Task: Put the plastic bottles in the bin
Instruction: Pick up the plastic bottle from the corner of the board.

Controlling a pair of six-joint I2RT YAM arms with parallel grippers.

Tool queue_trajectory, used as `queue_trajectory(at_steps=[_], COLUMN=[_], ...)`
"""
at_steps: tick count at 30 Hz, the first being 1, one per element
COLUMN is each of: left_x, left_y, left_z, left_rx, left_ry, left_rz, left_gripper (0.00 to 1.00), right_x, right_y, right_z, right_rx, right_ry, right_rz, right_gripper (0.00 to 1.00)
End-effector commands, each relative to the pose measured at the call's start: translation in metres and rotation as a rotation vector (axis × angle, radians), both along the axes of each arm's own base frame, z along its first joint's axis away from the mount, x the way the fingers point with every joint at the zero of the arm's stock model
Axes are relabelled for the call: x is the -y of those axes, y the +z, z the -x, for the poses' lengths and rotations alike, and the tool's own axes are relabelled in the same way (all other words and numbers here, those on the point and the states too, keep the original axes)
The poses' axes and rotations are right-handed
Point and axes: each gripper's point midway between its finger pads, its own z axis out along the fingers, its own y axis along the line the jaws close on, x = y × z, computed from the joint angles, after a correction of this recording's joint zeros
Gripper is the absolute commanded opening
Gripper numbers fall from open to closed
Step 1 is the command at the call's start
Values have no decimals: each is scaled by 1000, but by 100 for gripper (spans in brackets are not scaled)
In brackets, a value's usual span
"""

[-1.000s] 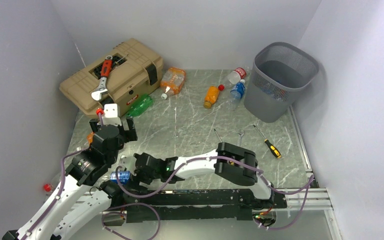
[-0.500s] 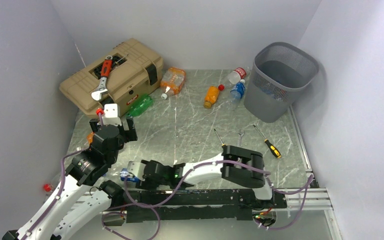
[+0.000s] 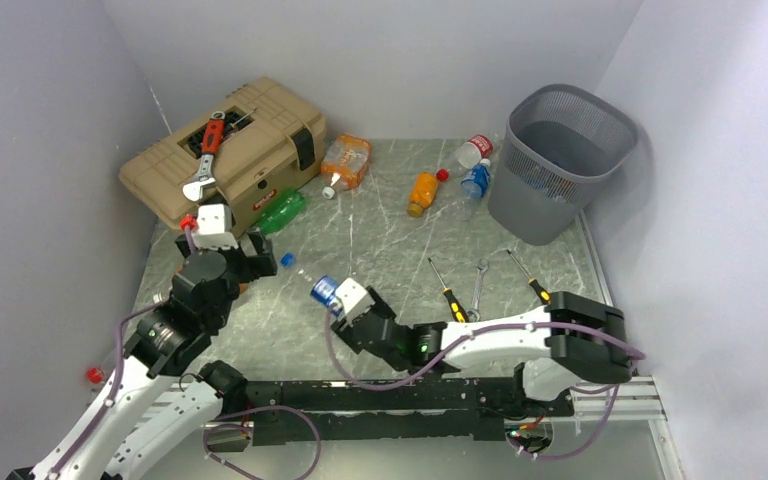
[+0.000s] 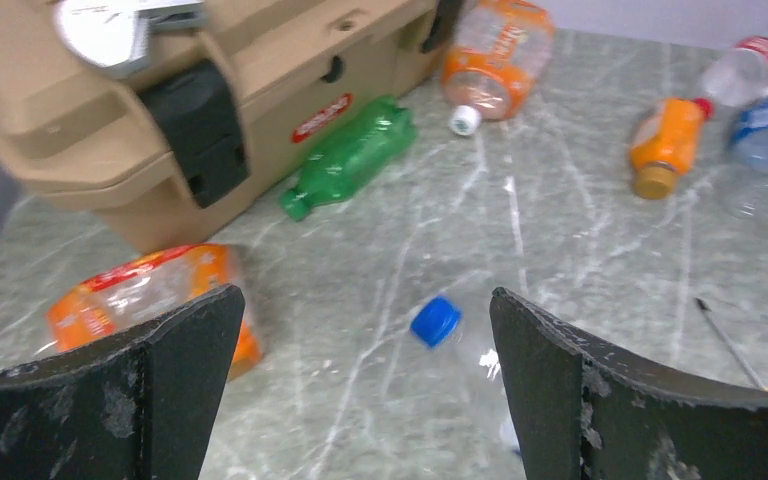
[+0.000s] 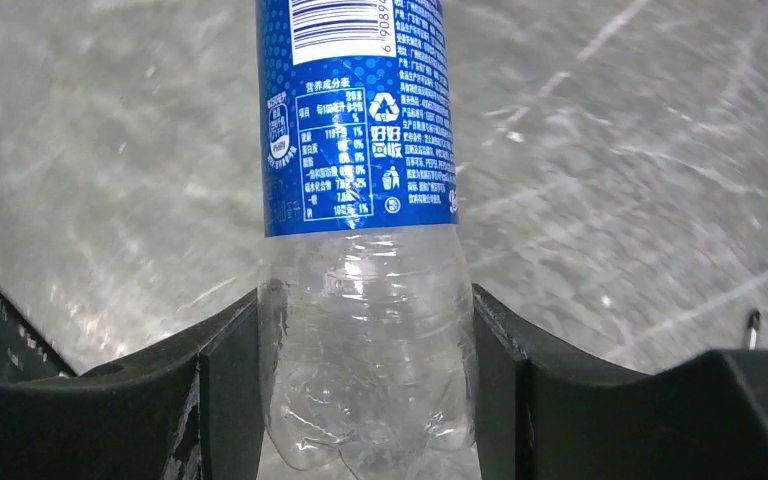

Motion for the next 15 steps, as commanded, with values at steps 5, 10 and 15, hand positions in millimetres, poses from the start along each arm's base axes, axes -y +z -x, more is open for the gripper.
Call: queue_trajectory(at_steps=[5, 10, 15], left_x=[120, 165, 197], left_y=[52, 77, 83], left_z=[-25, -16, 1], left_rx=[-67, -18, 1], left_ry=[-415, -653, -867], left_rz=[318, 528, 659], left_gripper=[99, 99, 100], right_x=[52, 79, 88], right_y=[80, 122, 153], right_z=[-44, -44, -35], right_rx=[-14, 22, 39], right_ry=[-368, -391, -320], right_rz=[-464, -708, -842], right_gripper=[27, 27, 27])
